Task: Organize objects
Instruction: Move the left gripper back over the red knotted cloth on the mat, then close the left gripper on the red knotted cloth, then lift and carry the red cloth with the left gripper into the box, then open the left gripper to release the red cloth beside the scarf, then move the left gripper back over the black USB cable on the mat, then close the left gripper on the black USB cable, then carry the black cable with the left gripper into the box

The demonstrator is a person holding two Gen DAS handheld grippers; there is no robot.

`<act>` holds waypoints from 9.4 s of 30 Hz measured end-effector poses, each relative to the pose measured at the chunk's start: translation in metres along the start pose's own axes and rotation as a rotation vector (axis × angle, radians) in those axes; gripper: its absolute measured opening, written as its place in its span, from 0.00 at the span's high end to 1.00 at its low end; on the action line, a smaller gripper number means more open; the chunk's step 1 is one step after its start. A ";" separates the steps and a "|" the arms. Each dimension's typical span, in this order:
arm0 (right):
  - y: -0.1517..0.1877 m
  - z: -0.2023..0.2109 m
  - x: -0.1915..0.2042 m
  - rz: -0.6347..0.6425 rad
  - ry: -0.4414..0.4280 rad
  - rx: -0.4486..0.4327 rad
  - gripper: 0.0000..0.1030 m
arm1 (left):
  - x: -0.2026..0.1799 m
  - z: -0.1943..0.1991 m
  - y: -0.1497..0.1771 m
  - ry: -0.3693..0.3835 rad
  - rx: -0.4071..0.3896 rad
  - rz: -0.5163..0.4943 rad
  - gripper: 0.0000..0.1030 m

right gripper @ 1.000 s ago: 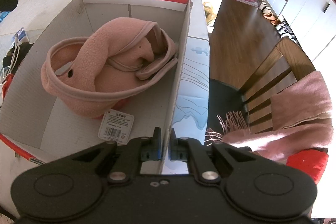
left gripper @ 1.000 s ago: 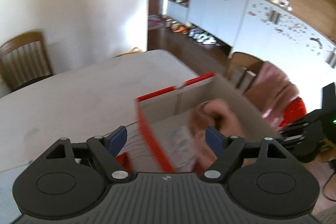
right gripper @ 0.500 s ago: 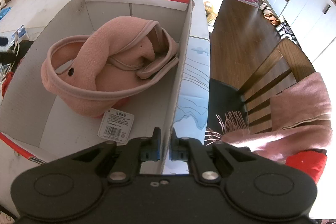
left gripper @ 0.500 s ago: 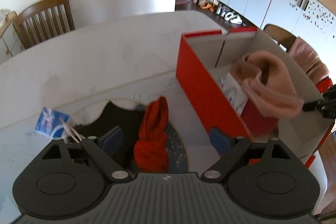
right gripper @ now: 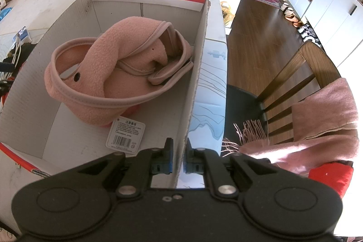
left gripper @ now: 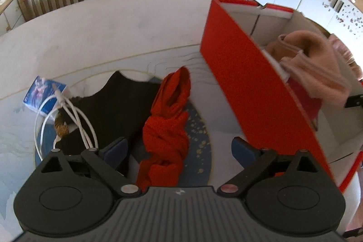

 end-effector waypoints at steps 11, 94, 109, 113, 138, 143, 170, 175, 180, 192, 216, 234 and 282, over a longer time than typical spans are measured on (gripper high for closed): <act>0.001 0.000 0.002 0.005 0.001 0.009 0.93 | 0.007 -0.017 0.005 -0.031 0.007 0.016 0.03; -0.002 -0.004 0.005 -0.002 -0.008 0.000 0.95 | -0.173 -0.036 -0.143 0.036 0.038 -0.427 0.68; -0.002 -0.002 0.005 -0.011 -0.015 0.001 0.95 | -0.162 -0.084 -0.135 -0.020 0.161 -0.464 0.68; -0.002 -0.002 0.005 -0.013 -0.016 0.001 0.95 | -0.159 -0.092 -0.131 -0.029 0.187 -0.453 0.67; 0.000 -0.001 0.004 -0.011 -0.017 0.000 0.95 | -0.154 -0.050 -0.131 0.035 0.073 -0.336 0.32; 0.000 -0.001 0.003 -0.006 -0.014 -0.001 0.95 | -0.157 -0.029 -0.131 0.071 0.030 -0.314 0.32; 0.000 -0.001 0.003 0.005 -0.010 0.000 0.95 | -0.070 0.099 -0.092 0.037 -0.200 -0.084 0.16; 0.000 -0.001 0.004 0.008 -0.008 0.000 0.95 | -0.045 0.099 -0.069 0.013 -0.192 -0.026 0.03; 0.000 -0.001 0.003 0.011 -0.006 0.000 0.95 | -0.032 0.089 -0.036 -0.021 -0.158 -0.008 0.01; 0.001 0.000 0.004 0.018 0.007 0.001 0.93 | -0.016 0.064 0.039 -0.007 -0.032 -0.012 0.01; 0.002 0.000 0.010 0.029 0.027 0.013 0.92 | -0.002 0.019 0.090 -0.036 0.129 -0.227 0.25; 0.002 0.001 0.011 0.026 0.017 0.010 0.93 | -0.003 0.024 0.081 -0.021 0.121 -0.083 0.90; -0.002 -0.003 0.013 0.027 0.007 0.005 0.94 | -0.136 0.049 -0.118 0.142 -0.181 -0.231 0.92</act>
Point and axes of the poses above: each gripper's, at about its wrist camera, not at the fingertips, and z roughly against the way its jaws point, x to its left, y to its underside, the point moved 6 cm from there along -z, roughly the way its jaws point, and after that the axes turned 12 degrees about y, right-handed, at the moved point
